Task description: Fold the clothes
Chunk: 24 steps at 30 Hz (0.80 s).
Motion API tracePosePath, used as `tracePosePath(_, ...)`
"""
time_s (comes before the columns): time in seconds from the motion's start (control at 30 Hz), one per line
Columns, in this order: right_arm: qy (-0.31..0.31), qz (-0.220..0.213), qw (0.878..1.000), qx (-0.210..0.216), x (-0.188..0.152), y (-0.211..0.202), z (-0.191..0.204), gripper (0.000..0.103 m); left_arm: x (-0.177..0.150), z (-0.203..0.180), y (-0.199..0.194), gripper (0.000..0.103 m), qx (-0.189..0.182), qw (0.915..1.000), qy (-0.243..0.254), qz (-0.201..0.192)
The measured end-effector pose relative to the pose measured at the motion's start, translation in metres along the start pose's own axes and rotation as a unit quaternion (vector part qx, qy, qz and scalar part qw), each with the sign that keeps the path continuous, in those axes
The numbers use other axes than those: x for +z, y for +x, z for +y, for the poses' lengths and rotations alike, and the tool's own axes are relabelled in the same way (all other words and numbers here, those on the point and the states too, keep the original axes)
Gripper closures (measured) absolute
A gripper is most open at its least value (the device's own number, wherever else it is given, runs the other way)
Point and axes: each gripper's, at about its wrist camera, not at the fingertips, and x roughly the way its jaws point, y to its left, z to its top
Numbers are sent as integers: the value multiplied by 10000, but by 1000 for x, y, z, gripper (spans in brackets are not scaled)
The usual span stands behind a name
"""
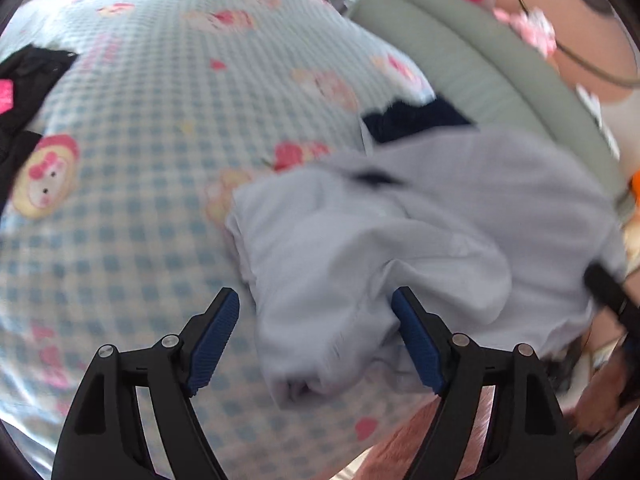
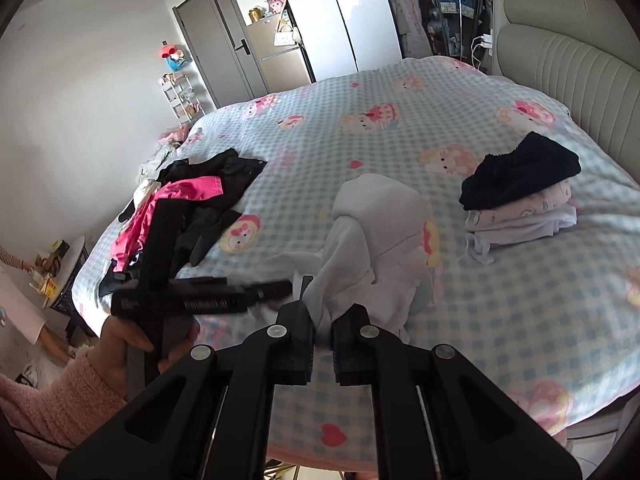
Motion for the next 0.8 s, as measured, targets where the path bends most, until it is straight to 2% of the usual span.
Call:
tracePosePath(0.1, 54, 104, 9999, -121, -8, 1, -10, 96, -7, -18, -5, 26, 288, 9979, 577, -69)
tracePosePath(0.2, 140, 194, 9994, -234, -16, 2, -19, 96, 3, -29, -25, 24, 604, 9928, 913, -481)
tracePosePath(0.27, 252, 225, 9991, -267, -20, 2, -27, 96, 10, -40, -30, 20, 549, 9895, 1181, -624)
tracePosePath(0.33, 329, 262, 9987, -285, -22, 5, -32, 96, 13, -55, -15, 19, 256, 9867, 1563, -363)
tracePosePath(0.37, 357, 284, 9986, -274, -21, 7, -33, 96, 11, -60, -2, 19, 133, 9854, 1693, -105)
tracePosePath(0.4, 385, 303, 9985, -257, -22, 10, -35, 96, 7, -62, 15, 19, 184, 9847, 1716, 221)
tracePosePath(0.43, 392, 321, 9984, -236, -22, 13, -36, 96, 2, -63, 32, 23, 245, 9832, 1731, 520)
tracePosePath(0.47, 374, 348, 9984, -249, -22, 17, -37, 96, -3, -62, 43, 50, 359, 9826, 1701, 654)
tracePosePath(0.5, 349, 380, 9983, -282, -22, 22, -38, 96, -8, -57, 51, 69, 459, 9829, 1638, 700)
tracePosePath(0.53, 327, 416, 9979, -370, -22, 26, -40, 96, -12, -53, 58, 91, 540, 9835, 1559, 741)
tracePosePath(0.63, 256, 518, 9956, -742, -20, 41, -50, 96, -10, -28, 52, 95, 403, 9928, 962, 594)
tracePosePath(0.73, 278, 556, 9935, -954, 1, 56, -66, 97, 16, -15, 14, 97, 626, 9954, 731, -31)
tracePosePath(0.8, 252, 355, 9936, -1047, 33, 57, -71, 98, 45, -11, -18, 98, 776, 9937, 654, -481)
